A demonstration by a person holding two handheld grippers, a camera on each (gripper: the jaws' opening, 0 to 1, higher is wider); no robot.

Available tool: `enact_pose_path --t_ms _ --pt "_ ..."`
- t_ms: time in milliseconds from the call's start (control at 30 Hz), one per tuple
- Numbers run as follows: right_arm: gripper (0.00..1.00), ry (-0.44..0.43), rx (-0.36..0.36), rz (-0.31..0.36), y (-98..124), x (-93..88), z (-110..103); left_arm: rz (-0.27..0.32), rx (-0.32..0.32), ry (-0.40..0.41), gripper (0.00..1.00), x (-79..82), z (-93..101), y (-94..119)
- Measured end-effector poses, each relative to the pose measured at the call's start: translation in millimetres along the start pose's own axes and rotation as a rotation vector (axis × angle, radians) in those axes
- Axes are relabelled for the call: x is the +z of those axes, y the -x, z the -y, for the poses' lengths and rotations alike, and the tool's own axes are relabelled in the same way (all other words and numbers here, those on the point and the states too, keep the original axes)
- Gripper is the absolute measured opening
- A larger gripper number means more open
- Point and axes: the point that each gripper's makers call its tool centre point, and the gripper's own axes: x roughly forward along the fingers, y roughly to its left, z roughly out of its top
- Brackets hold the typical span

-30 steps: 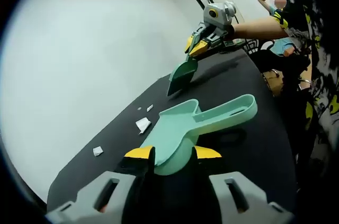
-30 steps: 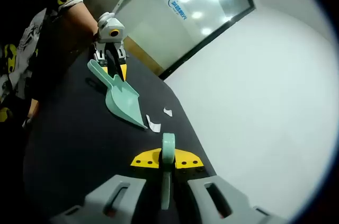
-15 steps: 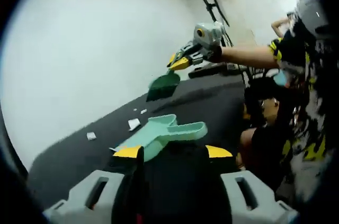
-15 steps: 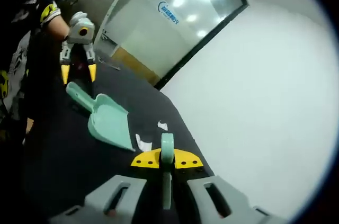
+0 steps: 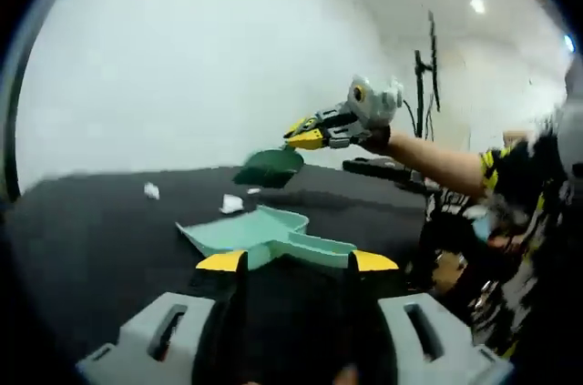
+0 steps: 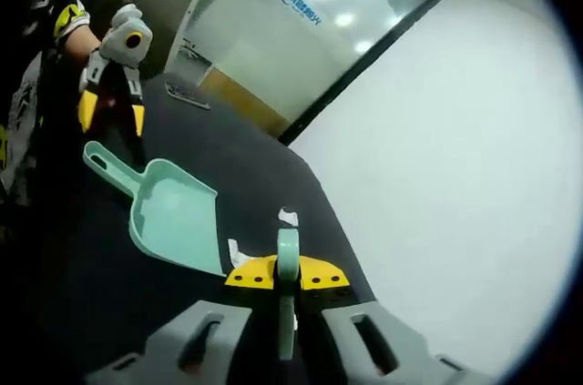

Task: Pick up the broom and sweep the trash on the tabletop into the dustpan.

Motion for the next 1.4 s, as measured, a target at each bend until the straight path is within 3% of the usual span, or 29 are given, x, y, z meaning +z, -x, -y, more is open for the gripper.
enact_pose_path --t_ms 33,100,233,300,333,467,533,600,667,733,833,933,1133,1200,1400 --pt "0.04 0.002 0.003 -0.003 0.3 -1.2 -2.1 0.003 -0.007 0.033 0.44 -0.6 2.4 0.4" --pt "0.04 0.004 0.005 -0.007 -0.9 -4.3 -3.7 0.004 -0.042 0.172 0.46 -1.8 12.1 -0.2" --pt "0.04 0.01 0.001 -0.003 -3.6 -7.9 -6.8 -0.055 -0.049 0.275 0.35 -11.4 12.4 -8.8" --pt "0.04 0.01 0.003 -0.002 -6.7 -9.3 -5.1 -0.073 -0.067 0.386 0.3 -13.0 14.1 -15.9" --pt "0.04 0.014 0.003 -0.005 -7.6 -10.2 -5.8 -0.092 -0.09 0.43 0.3 -14.7 16.9 -19.1" --pt "0.04 0.05 0.001 -0.007 -9.9 -12.6 -6.4 -0.201 -0.083 0.627 0.3 -27.1 9.6 -35.6" --pt "0.04 0.066 0.0 0.0 -10.1 -13.1 -6.7 -0.207 -0.096 0.722 0.29 -23.4 8.9 -42.7" --pt "0.04 0.077 -0.003 0.006 -10.1 -14.2 -6.5 -0.18 -0.09 0.769 0.26 -17.8 3.0 -49.5" --pt "0.04 0.08 -0.011 0.013 -10.2 -15.6 -4.0 -0.192 -0.086 0.831 0.22 -20.3 6.9 -53.0" --pt "0.04 0.069 -0.017 0.023 -10.1 -15.7 -1.0 -0.249 -0.088 0.864 0.16 -29.3 12.5 -54.6" --pt "0.04 0.058 -0.012 0.025 -13.1 -18.2 0.5 -0.27 -0.095 0.882 0.14 -32.4 17.5 -56.8" --pt "0.04 0.048 -0.003 0.019 -19.6 -23.9 1.4 -0.268 -0.101 0.947 0.14 -24.9 20.6 -56.1" --pt "0.04 0.017 0.017 0.059 -32.0 -19.5 5.3 -0.303 -0.115 0.972 0.14 -17.5 26.1 -53.1" --pt "0.04 0.014 0.018 0.071 -38.1 -15.0 7.3 -0.308 -0.102 0.971 0.14 -11.0 10.3 -58.1" --pt "0.04 -0.003 0.05 0.078 -56.3 3.9 13.6 -0.307 -0.119 0.99 0.14 -5.7 2.6 -65.4"
